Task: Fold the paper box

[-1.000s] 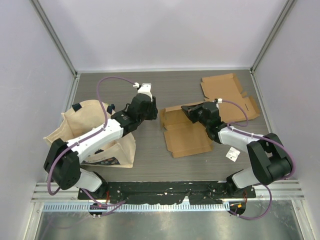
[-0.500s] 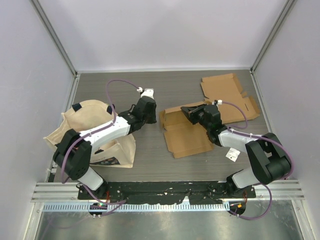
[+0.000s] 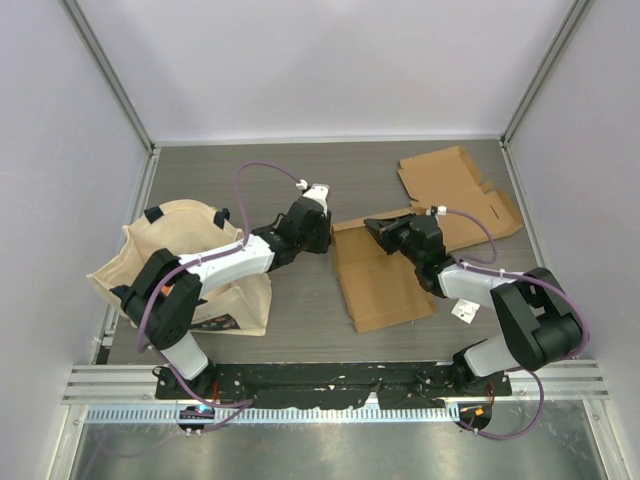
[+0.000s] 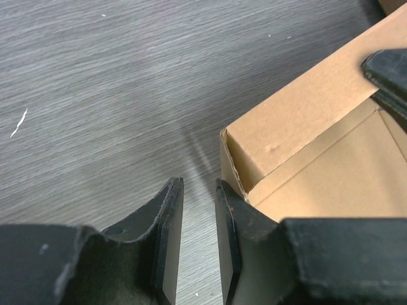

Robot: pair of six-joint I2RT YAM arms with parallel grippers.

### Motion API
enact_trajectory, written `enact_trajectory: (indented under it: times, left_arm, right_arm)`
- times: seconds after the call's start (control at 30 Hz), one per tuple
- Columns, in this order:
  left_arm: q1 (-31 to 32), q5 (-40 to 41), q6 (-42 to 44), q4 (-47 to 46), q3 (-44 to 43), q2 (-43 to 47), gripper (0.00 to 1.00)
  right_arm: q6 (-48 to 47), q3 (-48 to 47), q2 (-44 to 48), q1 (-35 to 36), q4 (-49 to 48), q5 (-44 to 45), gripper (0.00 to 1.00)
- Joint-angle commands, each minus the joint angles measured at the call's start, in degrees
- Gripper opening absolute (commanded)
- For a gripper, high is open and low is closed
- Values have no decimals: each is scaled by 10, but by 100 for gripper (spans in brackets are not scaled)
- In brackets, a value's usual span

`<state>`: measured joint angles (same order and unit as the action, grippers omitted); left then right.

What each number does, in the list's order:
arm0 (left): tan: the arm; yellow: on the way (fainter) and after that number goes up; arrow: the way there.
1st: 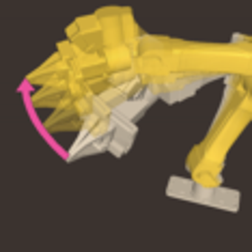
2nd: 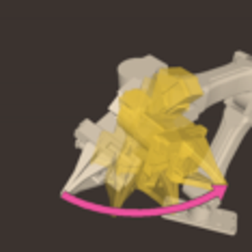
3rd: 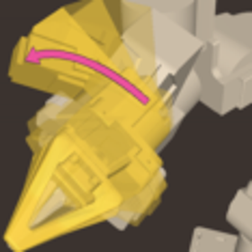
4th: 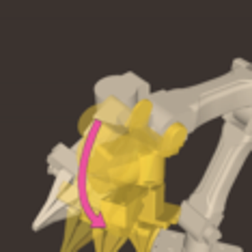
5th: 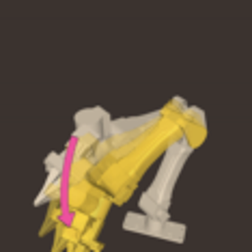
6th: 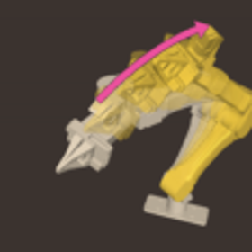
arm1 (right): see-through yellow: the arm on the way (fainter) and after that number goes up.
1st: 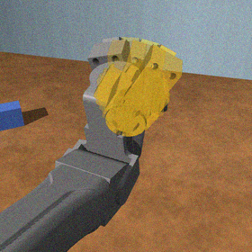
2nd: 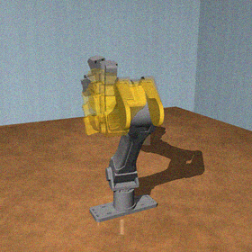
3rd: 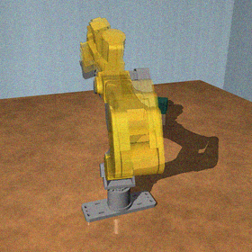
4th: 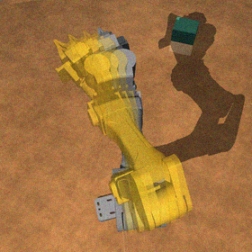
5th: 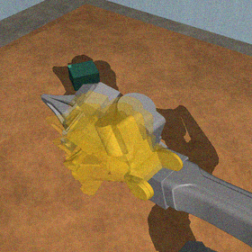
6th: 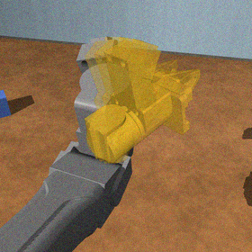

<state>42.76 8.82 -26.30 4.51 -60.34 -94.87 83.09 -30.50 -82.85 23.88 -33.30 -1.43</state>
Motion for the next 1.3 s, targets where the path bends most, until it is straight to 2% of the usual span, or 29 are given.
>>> enact_trajectory:
  times: [0.0,0.23,0.37,0.43,0.5,0.8,1.1,1.27]
  left_arm:
    - [2,-20,13,-58,-4,13,30]
    - [5,-13,20,-47,1,40,35]
    - [6,-57,6,-42,11,61,40]
    - [6,-64,4,-42,22,60,42]
    - [6,-64,6,-57,27,58,42]
    - [5,-17,7,-73,48,76,42]
    - [6,-6,19,-100,58,55,43]
    - [12,-3,17,-159,98,62,43]
  right_arm:
    - [-5,20,23,4,-6,1,1]
    - [-8,42,29,5,-42,-7,1]
    - [-4,37,30,5,-52,-2,1]
    - [-3,42,23,5,-92,-6,1]
    - [6,45,14,5,-132,-8,1]
    - [-3,28,-5,10,-163,-8,1]
    - [20,76,-66,13,-256,-12,1]
    - [22,98,-68,13,-280,-10,1]
